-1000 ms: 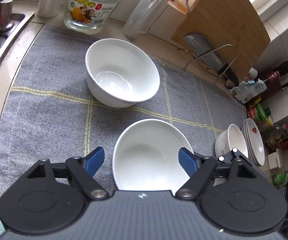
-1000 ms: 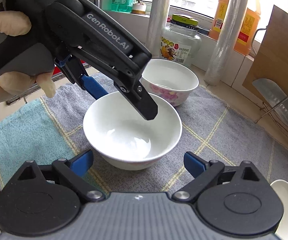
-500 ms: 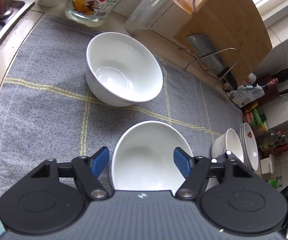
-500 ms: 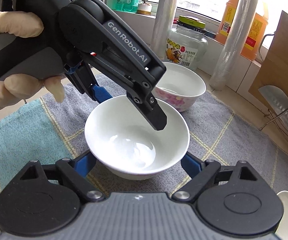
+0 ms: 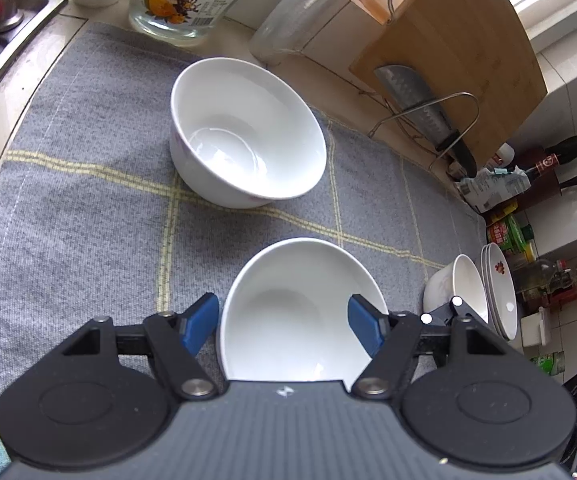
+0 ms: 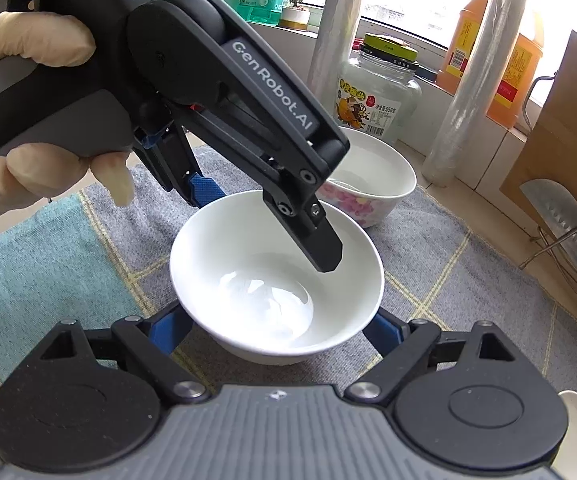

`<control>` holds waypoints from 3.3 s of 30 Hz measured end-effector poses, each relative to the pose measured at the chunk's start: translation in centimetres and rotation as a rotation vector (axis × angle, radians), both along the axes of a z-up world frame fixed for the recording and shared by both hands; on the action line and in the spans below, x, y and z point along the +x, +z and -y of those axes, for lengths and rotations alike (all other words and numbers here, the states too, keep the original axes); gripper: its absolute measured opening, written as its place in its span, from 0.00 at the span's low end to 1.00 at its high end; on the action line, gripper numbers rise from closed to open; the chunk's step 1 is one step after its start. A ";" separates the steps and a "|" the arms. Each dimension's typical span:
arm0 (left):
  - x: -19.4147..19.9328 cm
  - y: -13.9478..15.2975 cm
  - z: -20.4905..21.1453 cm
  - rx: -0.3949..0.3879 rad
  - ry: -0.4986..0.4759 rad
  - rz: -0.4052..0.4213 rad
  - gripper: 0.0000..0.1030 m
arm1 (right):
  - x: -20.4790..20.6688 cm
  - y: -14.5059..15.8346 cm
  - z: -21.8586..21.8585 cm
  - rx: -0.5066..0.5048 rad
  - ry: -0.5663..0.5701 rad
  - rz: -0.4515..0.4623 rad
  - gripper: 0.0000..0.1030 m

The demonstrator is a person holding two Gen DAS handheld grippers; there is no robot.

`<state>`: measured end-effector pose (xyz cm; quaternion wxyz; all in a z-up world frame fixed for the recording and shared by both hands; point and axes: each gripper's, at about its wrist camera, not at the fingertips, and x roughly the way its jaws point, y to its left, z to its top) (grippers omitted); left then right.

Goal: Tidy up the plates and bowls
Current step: 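Carry the held white bowl with the left tool toward the pink-flowered bowl, then lower the white bowl into the pink-flowered bowl and open the left tool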

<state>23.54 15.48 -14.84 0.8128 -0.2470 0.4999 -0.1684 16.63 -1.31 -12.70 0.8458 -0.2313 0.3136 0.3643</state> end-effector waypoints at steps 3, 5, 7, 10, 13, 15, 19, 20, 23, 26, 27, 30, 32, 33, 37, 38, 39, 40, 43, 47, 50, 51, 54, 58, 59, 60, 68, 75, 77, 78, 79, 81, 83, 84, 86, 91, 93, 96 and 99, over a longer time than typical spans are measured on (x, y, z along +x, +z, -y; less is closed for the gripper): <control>0.0 0.1 0.2 0.008 -0.006 0.000 0.68 | -0.1 0.0 0.0 -0.001 -0.002 0.000 0.91; 0.1 0.1 0.4 0.014 -0.019 0.003 0.68 | 0.0 0.1 0.1 0.004 -0.007 -0.004 0.91; 0.0 0.2 0.6 0.019 -0.027 0.009 0.68 | -0.1 0.2 0.2 0.008 -0.008 -0.004 0.91; 0.0 0.3 0.8 0.024 -0.032 0.008 0.68 | -0.3 0.3 0.4 0.010 -0.009 -0.001 0.91; -0.2 0.6 0.9 0.029 -0.033 0.019 0.68 | -0.5 0.5 0.5 0.010 -0.012 0.006 0.91; -0.3 0.9 1.1 0.035 -0.036 0.025 0.68 | -0.5 0.7 0.7 0.016 -0.015 0.007 0.91; -0.3 1.4 1.5 0.051 -0.045 0.022 0.68 | -0.6 1.1 1.0 0.025 -0.016 0.003 0.91; -0.3 1.6 1.6 0.056 -0.048 0.022 0.68 | -0.7 1.1 1.0 0.025 -0.016 0.005 0.91; -0.4 2.0 2.0 0.068 -0.058 0.018 0.68 | -0.9 1.5 1.3 0.025 -0.014 0.010 0.91; -0.5 2.6 2.5 0.083 -0.069 0.016 0.68 | -1.1 1.9 1.7 0.034 -0.020 0.010 0.91; -0.6 2.8 2.8 0.091 -0.075 0.016 0.68 | -1.2 2.1 1.9 0.037 -0.023 0.009 0.91; -0.9 3.5 3.9 0.110 -0.094 0.022 0.68 | -1.3 2.7 2.7 0.048 -0.033 0.008 0.91; -1.1 3.9 4.9 0.120 -0.111 0.028 0.69 | -1.4 3.1 3.4 0.053 -0.039 0.008 0.91; -1.1 4.1 5.4 0.122 -0.119 0.033 0.69 | -1.4 3.3 3.9 0.056 -0.046 0.009 0.91; -1.3 4.9 7.4 0.125 -0.147 0.049 0.69 | -1.4 4.0 6.0 0.068 -0.073 0.006 0.91; -1.3 5.0 7.9 0.123 -0.156 0.053 0.69 | -1.4 4.2 6.5 0.069 -0.080 0.008 0.91; -1.3 5.2 8.6 0.121 -0.163 0.056 0.69 | -1.4 4.3 7.1 0.071 -0.088 0.009 0.91; -1.3 5.4 9.1 0.120 -0.172 0.060 0.69 | -1.4 4.5 7.7 0.072 -0.095 0.011 0.91; -1.3 6.0 11.2 0.121 -0.196 0.078 0.69 | -1.5 4.9 9.4 0.074 -0.121 0.025 0.91; -0.9 6.5 13.9 0.118 -0.226 0.096 0.69 | -1.5 5.3 11.9 0.077 -0.157 0.040 0.91; -0.5 6.9 15.9 0.115 -0.251 0.109 0.69 | -1.3 5.5 14.0 0.079 -0.186 0.050 0.91; -0.4 7.0 16.6 0.118 -0.260 0.113 0.69 | -1.3 5.5 14.7 0.079 -0.195 0.053 0.91; 0.1 7.1 18.6 0.127 -0.287 0.123 0.69 | -1.0 5.4 16.3 0.079 -0.221 0.058 0.91; 1.2 7.2 21.4 0.156 -0.336 0.133 0.69 | -0.3 5.3 18.2 0.080 -0.255 0.062 0.91; 1.4 7.2 22.0 0.160 -0.344 0.136 0.69 | -0.1 5.4 18.8 0.081 -0.265 0.063 0.91; 1.7 7.3 22.5 0.168 -0.352 0.139 0.69 | 0.2 5.4 19.2 0.082 -0.272 0.061 0.91; 3.2 6.4 25.4 0.180 -0.423 0.150 0.70 | 1.4 5.0 21.2 0.076 -0.318 0.053 0.91; 3.6 4.9 26.7 0.218 -0.446 0.126 0.70 | 2.0 3.4 22.0 0.093 -0.347 -0.012 0.91; 3.6 4.7 26.8 0.225 -0.447 0.125 0.70 | 2.1 2.9 22.1 0.099 -0.354 -0.023 0.91; 3.7 4.6 26.9 0.226 -0.447 0.125 0.70 | 2.2 2.8 22.1 0.102 -0.359 -0.028 0.91; 3.8 4.5 26.9 0.227 -0.447 0.121 0.70 | 2.2 2.6 22.2 0.105 -0.361 -0.033 0.91; 4.0 4.3 27.0 0.233 -0.450 0.115 0.70 | 2.3 2.4 22.2 0.110 -0.365 -0.039 0.91; 4.0 4.0 27.2 0.243 -0.457 0.114 0.70 | 2.3 2.2 22.0 0.107 -0.365 -0.042 0.91; 4.0 3.9 27.2 0.246 -0.456 0.110 0.70 | 2.3 2.2 22.0 0.111 -0.365 -0.044 0.91; 4.1 3.8 27.3 0.249 -0.457 0.106 0.70 | 2.4 2.2 22.1 0.117 -0.365 -0.051 0.91; 4.1 3.7 27.3 0.250 -0.464 0.104 0.70 | 2.6 2.0 22.5 0.144 -0.375 -0.077 0.91; 4.2 3.7 27.3 0.248 -0.464 0.103 0.71 | 2.8 1.9 22.7 0.158 -0.382 -0.095 0.91; 4.2 3.6 27.3 0.249 -0.468 0.103 0.71 | 2.8 1.9 22.7 0.158 -0.381 -0.094 0.91; 4.2 3.7 27.2 0.243 -0.468 0.097 0.72 | 2.8 1.9 22.6 0.158 -0.381 -0.099 0.92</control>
